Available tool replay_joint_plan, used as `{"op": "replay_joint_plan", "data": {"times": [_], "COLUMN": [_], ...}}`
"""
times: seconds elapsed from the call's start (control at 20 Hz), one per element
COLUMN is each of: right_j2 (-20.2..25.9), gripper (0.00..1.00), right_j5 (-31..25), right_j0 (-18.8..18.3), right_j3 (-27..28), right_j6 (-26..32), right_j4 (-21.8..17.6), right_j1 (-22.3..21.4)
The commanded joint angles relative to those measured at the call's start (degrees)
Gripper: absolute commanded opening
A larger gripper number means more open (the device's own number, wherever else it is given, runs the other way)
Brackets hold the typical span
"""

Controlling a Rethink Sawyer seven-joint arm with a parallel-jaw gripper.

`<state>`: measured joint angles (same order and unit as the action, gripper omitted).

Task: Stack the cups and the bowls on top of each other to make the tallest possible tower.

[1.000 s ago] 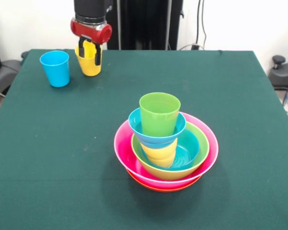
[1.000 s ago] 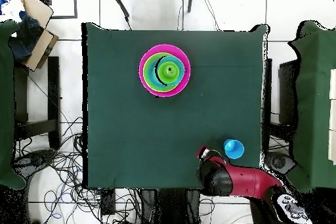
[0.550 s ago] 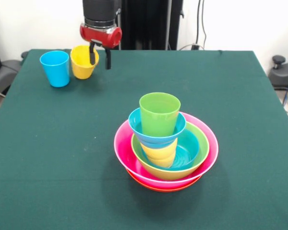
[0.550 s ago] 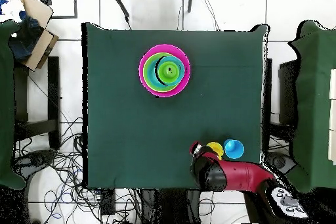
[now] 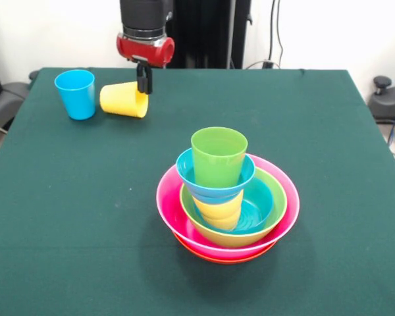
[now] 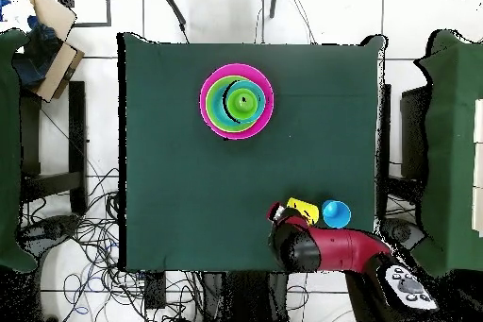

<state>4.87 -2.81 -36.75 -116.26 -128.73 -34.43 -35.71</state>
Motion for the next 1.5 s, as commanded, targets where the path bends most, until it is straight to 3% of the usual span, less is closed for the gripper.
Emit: {"op": "replay_joint_plan", "data": {"times": [0.05, 0.2, 0.45, 0.65, 0.8, 0.9, 0.95, 1.1, 1.15, 1.25, 1.3, 1.4, 1.5], "right_j2": [2.86, 2.38, 1.0, -3.11, -0.98, 2.85, 5.79, 13.44, 17.97, 23.73, 25.18, 23.25, 19.24], "gripper": [0.0, 0.0, 0.0, 0.0, 0.0, 0.0, 1.0, 1.0, 1.0, 1.0, 1.0, 1.0, 1.0], "right_j5": [-11.66, -12.77, -10.01, -6.95, -7.89, -7.9, -8.23, -10.18, -12.02, -15.32, -17.16, -20.04, -21.66], "right_j0": [5.68, 6.31, 7.03, 8.24, 5.33, 1.52, -1.48, -9.03, -13.77, -19.76, -21.23, -20.13, -16.72], "right_j3": [-1.13, -0.13, 0.4, 0.93, 0.36, 0.45, 0.25, -2.78, -4.15, -4.55, -4.37, -2.79, -0.41], "right_j6": [0.49, 0.19, -1.85, -2.27, 0.26, 3.22, 5.4, 10.71, 13.95, 17.66, 18.42, 16.59, 12.1], "right_j4": [2.22, 2.28, 0.97, -1.89, -1.68, -2.19, -2.89, -2.65, -1.98, -0.28, 0.57, 2.33, 2.36], "right_j1": [-3.48, -3.54, -1.61, -1.3, -4.42, -5.2, -5.72, -8.5, -10.13, -11.38, -12.01, -15.84, -18.86]}}
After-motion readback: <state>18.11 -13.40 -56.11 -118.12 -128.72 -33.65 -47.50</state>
